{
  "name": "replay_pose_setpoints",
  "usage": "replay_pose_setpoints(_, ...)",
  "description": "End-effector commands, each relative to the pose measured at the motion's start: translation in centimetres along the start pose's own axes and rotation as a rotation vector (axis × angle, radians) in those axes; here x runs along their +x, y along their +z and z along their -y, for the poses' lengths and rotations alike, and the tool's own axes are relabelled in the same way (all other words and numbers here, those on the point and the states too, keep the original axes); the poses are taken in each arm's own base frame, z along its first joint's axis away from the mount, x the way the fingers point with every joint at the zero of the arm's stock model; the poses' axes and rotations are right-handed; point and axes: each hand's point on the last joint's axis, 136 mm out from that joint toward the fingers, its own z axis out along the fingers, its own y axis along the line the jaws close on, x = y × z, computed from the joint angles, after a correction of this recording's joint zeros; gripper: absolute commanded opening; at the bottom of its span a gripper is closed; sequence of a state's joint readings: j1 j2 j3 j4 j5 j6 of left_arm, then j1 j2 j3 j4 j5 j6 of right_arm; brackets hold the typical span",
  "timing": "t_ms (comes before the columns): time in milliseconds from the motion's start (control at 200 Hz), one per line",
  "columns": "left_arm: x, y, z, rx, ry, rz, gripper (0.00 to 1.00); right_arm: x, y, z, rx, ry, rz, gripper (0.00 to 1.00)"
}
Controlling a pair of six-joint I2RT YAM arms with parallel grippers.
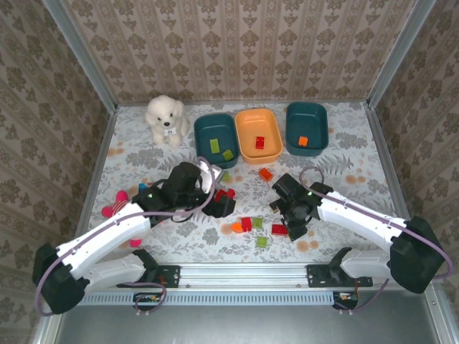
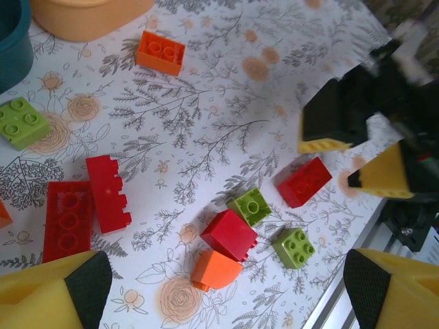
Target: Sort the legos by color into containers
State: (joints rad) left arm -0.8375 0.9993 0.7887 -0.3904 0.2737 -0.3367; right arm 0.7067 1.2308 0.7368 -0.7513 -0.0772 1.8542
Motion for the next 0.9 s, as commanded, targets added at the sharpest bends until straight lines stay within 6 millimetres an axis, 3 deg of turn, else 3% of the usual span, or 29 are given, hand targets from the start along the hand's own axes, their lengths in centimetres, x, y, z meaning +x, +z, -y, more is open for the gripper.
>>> replay_pose_setpoints(0,0.0,-0.9,0.3,0.009,0.034,0.041,0.92,0.3,1.3,0.5,-0.050,0.223,-0.034,0.86)
replay_pose_setpoints(220,0.4,-1.4,0.4,0.009,0.035,0.031,0.92,-0.4,3.1,0.9,-0.059,0.305,-0.018,0.86)
replay_pose_setpoints(280,0.3,-1.4,0.4,0.010,0.035,0.034,0.92,-0.1,3.6,0.2,-0.075,0.307,-0.031,0.82)
replay_pose_setpoints(360,0.2,-1.4,0.4,0.010,0.032,0.036,0.92,-0.1,4.1,-0.1,-0.076,0.304,-0.031,0.74)
replay_pose_setpoints(510,0.0,-1.3,0.4,0.008,0.026,0.042,0.92,-0.4,5.0,-0.1,-0.069,0.313,-0.016,0.48)
replay_pose_setpoints(645,-0.4,-1.3,0.3,-0.002,0.020,0.054,0.92,-0.4,5.1,0.0,-0.052,0.306,-0.009,0.40)
replay_pose_setpoints(785,-1.3,-1.4,0.0,-0.029,0.002,0.081,0.92,-1.7,2.8,-2.1,-0.109,0.211,0.054,0.32)
replay_pose_setpoints(900,-3.1,-1.5,-1.1,-0.073,-0.070,0.112,0.93,-3.8,-2.2,-7.5,-0.193,-0.034,0.165,0.29)
